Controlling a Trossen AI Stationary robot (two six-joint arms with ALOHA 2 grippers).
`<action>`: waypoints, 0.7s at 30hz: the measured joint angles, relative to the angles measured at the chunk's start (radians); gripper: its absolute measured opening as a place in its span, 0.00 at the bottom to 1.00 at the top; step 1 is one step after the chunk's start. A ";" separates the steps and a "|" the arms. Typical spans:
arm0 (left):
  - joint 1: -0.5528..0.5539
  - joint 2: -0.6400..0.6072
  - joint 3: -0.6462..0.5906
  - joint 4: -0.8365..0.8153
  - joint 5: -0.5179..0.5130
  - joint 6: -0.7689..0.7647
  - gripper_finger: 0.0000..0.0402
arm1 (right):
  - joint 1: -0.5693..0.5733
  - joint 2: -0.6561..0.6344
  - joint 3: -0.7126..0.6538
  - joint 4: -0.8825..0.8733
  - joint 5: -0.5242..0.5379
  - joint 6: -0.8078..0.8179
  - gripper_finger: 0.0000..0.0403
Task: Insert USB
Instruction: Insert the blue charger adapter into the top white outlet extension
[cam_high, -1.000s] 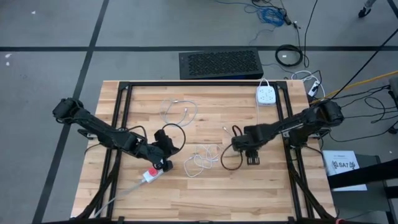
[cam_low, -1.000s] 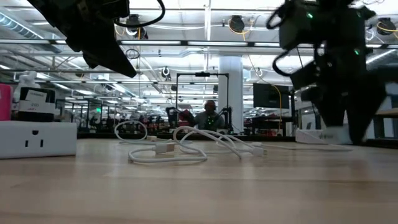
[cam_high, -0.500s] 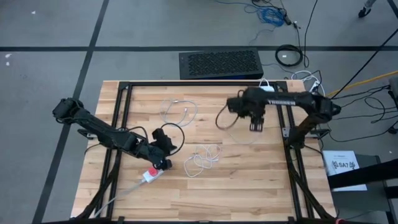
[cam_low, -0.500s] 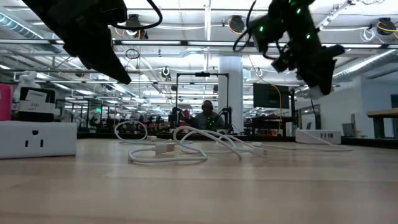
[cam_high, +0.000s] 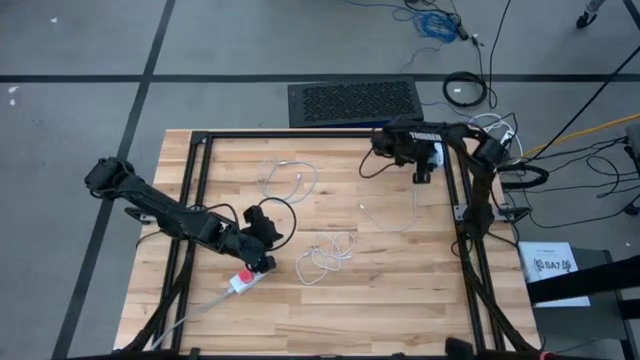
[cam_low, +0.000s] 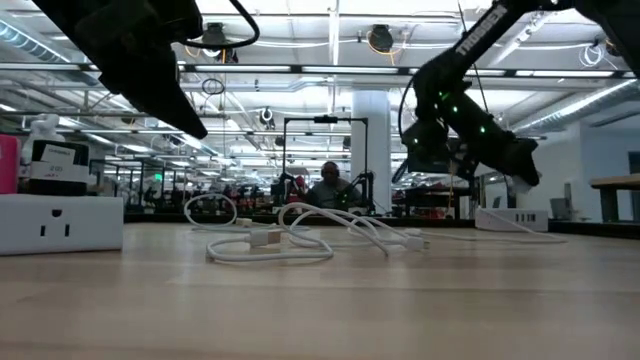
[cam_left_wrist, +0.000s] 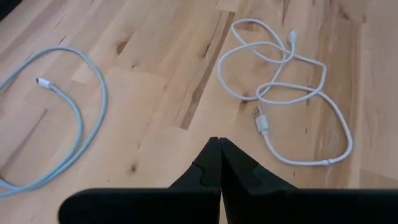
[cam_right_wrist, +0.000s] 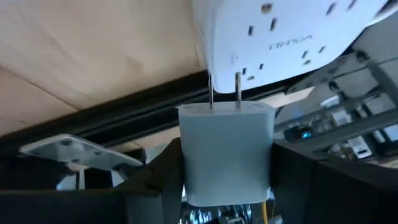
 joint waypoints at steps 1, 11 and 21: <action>0.000 0.000 0.000 -0.003 0.000 0.000 0.00 | -0.013 0.010 0.000 -0.001 0.017 -0.008 0.39; 0.000 0.000 0.000 -0.030 0.000 0.000 0.00 | -0.106 0.075 0.000 0.009 0.094 -0.021 0.39; 0.000 0.000 0.000 -0.044 -0.021 -0.001 0.00 | -0.074 0.126 0.003 0.061 0.025 -0.066 0.39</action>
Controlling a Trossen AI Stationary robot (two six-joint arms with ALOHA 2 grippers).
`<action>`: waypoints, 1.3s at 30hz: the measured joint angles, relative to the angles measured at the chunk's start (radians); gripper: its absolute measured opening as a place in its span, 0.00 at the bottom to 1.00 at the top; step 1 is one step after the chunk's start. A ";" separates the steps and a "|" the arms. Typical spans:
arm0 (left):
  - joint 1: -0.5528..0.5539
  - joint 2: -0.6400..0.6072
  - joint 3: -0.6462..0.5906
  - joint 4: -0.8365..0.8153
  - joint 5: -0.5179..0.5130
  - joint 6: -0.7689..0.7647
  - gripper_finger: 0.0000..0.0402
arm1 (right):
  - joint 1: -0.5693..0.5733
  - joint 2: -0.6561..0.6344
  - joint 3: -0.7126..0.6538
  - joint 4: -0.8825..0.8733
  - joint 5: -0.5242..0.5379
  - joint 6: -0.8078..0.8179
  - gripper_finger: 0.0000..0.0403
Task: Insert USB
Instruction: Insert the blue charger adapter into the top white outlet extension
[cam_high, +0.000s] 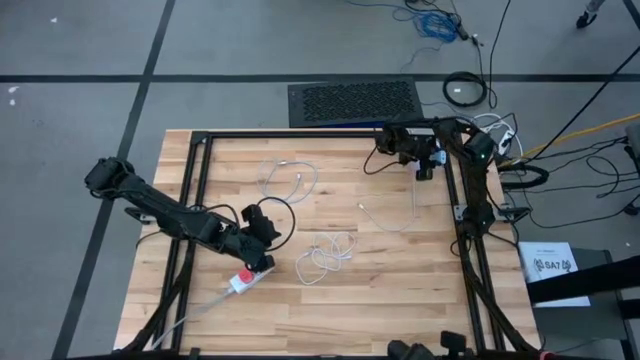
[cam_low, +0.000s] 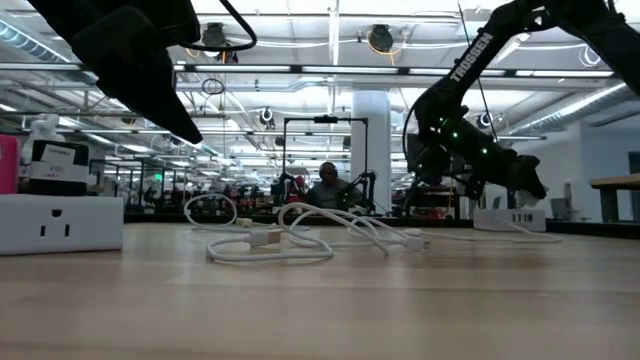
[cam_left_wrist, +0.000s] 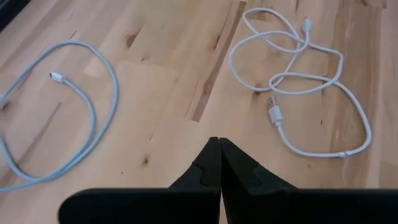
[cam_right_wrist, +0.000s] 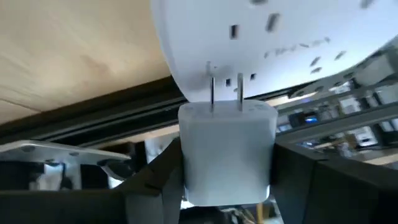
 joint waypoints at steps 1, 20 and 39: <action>0.000 0.000 0.000 0.000 -0.004 0.000 0.00 | 0.011 0.010 0.000 0.001 -0.008 -0.001 0.39; 0.002 -0.002 0.000 0.003 -0.022 0.019 0.00 | 0.268 0.039 0.035 0.149 -0.502 0.034 0.39; -0.099 -0.003 0.001 0.113 0.037 -0.045 0.00 | 0.594 -0.046 0.041 0.418 -0.634 0.370 0.62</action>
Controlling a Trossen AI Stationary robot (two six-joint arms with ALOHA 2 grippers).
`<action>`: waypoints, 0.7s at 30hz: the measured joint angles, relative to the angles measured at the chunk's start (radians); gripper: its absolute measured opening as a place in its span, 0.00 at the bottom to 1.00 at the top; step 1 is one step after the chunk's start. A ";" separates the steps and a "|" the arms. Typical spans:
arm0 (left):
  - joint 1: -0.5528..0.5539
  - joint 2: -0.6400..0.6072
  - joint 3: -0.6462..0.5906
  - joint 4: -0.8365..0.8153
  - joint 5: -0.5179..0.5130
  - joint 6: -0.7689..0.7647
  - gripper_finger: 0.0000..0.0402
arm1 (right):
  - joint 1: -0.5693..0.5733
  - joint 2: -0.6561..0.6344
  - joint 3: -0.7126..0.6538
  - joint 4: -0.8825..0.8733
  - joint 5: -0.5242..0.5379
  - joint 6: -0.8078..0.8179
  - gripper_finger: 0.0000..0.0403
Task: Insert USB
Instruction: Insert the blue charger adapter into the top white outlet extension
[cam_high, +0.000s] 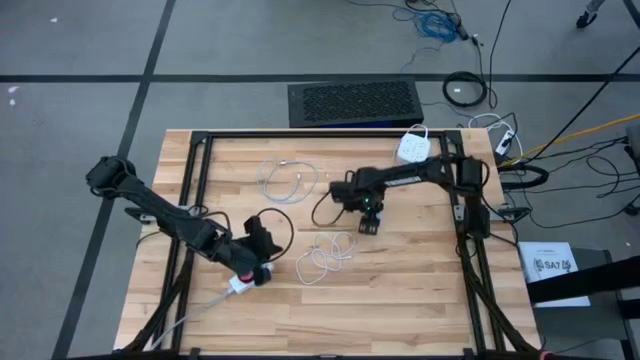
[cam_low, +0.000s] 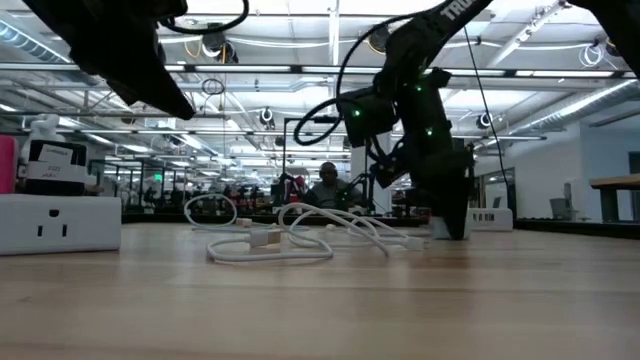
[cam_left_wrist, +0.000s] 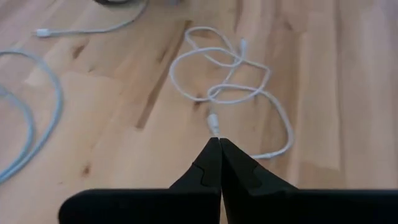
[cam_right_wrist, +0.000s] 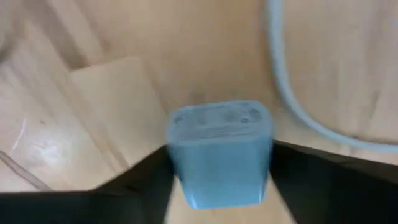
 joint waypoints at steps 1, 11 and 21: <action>0.007 0.000 0.000 0.011 0.009 0.013 0.00 | 0.013 -0.004 0.000 -0.004 -0.012 0.009 0.70; 0.104 0.000 0.000 0.056 0.044 0.067 0.00 | 0.093 -0.217 -0.001 -0.067 -0.004 0.099 0.80; 0.124 0.006 0.000 0.053 -0.017 0.145 0.00 | 0.147 -0.515 -0.323 0.058 0.100 0.292 0.50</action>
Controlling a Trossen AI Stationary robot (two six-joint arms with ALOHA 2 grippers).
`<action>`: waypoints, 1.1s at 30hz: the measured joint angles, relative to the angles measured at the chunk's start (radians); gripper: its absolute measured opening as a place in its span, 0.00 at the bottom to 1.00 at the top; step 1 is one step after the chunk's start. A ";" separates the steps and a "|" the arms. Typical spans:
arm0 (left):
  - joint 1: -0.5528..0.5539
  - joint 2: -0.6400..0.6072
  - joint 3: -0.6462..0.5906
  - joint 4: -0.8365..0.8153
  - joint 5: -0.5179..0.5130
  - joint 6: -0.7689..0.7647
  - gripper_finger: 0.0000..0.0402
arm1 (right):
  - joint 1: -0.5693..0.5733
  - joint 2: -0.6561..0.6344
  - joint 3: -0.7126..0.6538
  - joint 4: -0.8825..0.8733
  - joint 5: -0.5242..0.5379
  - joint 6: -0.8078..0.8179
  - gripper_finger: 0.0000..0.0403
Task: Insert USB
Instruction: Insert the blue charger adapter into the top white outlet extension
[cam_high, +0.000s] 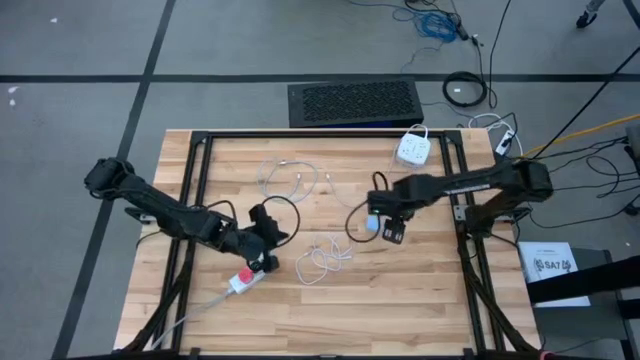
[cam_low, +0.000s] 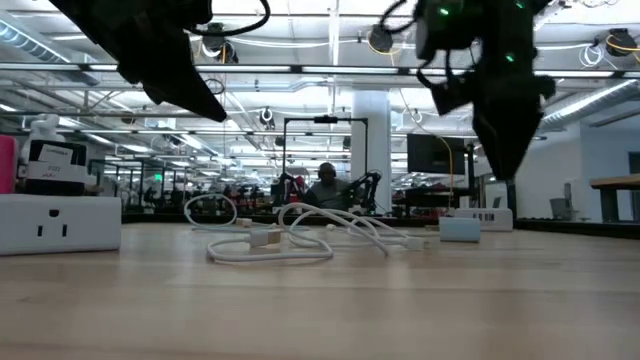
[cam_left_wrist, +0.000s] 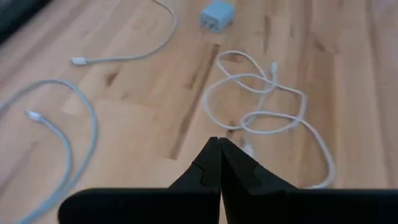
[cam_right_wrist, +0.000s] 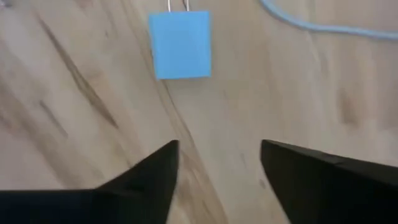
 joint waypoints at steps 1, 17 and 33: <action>0.009 0.005 0.000 -0.001 -0.003 0.007 0.00 | 0.000 -0.013 -0.050 0.059 -0.005 0.019 0.45; 0.114 0.140 0.000 0.123 0.062 0.118 0.00 | 0.027 -0.003 -0.265 0.502 -0.054 0.107 0.04; 0.378 0.446 0.352 0.245 0.529 0.756 0.30 | 0.269 -0.232 -0.146 0.213 -0.044 0.337 0.50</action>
